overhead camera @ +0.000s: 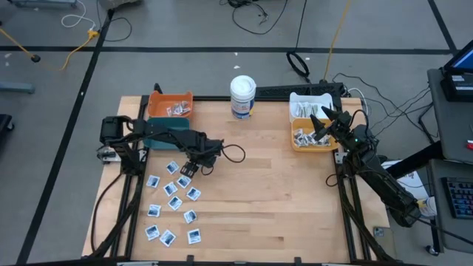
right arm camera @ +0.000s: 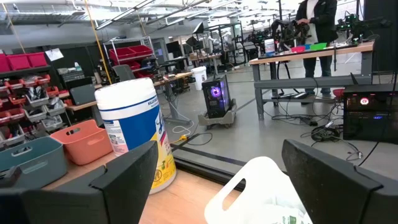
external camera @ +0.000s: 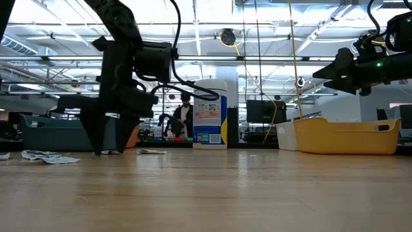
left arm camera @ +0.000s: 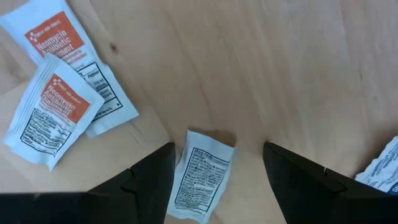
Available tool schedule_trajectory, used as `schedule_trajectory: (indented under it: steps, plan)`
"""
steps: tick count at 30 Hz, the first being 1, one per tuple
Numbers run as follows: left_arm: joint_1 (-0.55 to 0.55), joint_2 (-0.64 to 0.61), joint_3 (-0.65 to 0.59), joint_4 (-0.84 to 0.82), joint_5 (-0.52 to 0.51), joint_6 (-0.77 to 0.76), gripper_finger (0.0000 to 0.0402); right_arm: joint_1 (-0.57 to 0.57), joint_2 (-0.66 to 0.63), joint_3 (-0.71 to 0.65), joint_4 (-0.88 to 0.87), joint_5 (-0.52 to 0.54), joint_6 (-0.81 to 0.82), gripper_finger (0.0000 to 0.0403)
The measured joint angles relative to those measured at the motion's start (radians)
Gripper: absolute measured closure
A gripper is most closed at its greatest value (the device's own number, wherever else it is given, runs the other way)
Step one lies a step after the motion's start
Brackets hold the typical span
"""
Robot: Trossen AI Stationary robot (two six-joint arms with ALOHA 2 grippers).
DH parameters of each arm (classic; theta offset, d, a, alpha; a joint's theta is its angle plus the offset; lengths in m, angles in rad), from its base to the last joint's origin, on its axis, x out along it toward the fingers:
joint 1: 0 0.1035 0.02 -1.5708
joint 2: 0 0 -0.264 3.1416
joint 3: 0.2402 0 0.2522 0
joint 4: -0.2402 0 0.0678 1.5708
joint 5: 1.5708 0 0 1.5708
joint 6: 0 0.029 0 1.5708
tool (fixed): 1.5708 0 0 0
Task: Pick & Place First Aid Supplies
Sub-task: Put the orange pad into the orange bin
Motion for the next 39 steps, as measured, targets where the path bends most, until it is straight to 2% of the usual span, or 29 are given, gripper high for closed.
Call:
schedule_trajectory:
  steps: [5,13,20,29,39]
  plan:
    - [0.000,-0.001,-0.015,0.002,0.009,0.005,0.0183,0.000,0.000,0.000,0.000,0.000,0.000,0.0066]
    - [-0.001,0.001,-0.016,0.002,0.010,0.011,0.0303,0.000,0.000,0.000,0.000,0.000,0.000,0.0066]
    - [0.000,0.004,0.008,-0.011,0.011,-0.020,0.0391,0.000,0.000,0.000,0.000,0.000,0.000,0.0066]
    - [0.040,-0.033,0.165,-0.072,0.039,-0.213,0.0398,0.000,0.000,0.000,0.000,0.000,0.000,0.0066]
    - [0.148,-0.033,0.397,-0.149,0.030,-0.707,0.0396,0.000,0.000,0.000,0.000,0.000,0.000,0.0066]
